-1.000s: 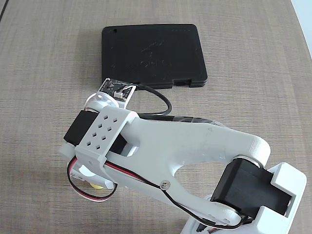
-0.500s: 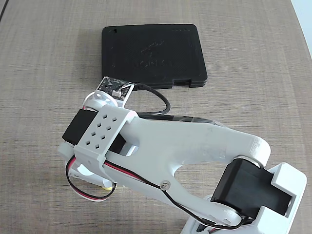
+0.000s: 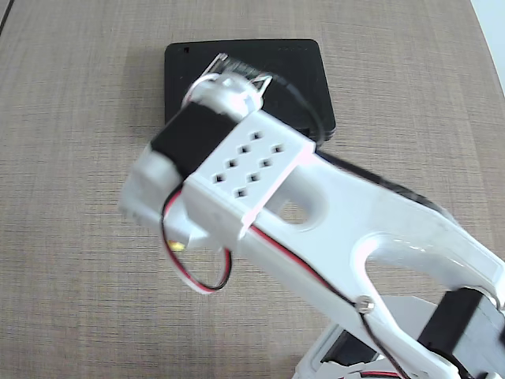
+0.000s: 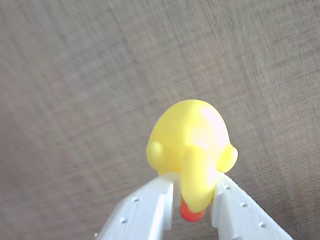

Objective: Grasp a duck and put it on the black surface.

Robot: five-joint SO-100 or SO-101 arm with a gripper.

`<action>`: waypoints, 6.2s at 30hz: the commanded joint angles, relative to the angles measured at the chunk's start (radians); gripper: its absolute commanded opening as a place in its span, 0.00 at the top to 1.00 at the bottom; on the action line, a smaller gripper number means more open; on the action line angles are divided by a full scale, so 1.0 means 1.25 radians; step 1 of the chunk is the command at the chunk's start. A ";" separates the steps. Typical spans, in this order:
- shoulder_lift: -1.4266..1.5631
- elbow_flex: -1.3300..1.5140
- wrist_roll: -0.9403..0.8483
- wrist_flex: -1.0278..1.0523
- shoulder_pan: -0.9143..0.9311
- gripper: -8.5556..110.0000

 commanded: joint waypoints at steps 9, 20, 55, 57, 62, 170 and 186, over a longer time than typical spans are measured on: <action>-0.044 -0.307 -0.061 -0.009 0.501 0.92; -0.363 -0.319 -0.058 -0.243 0.498 0.92; -0.523 -0.391 -0.058 -0.393 0.417 0.92; -0.523 -0.391 -0.061 -0.393 0.417 0.92; -0.523 -0.388 -0.059 -0.399 0.426 0.84; 1.130 0.934 0.166 -0.315 0.789 0.93; 1.130 0.934 0.167 -0.315 0.789 0.93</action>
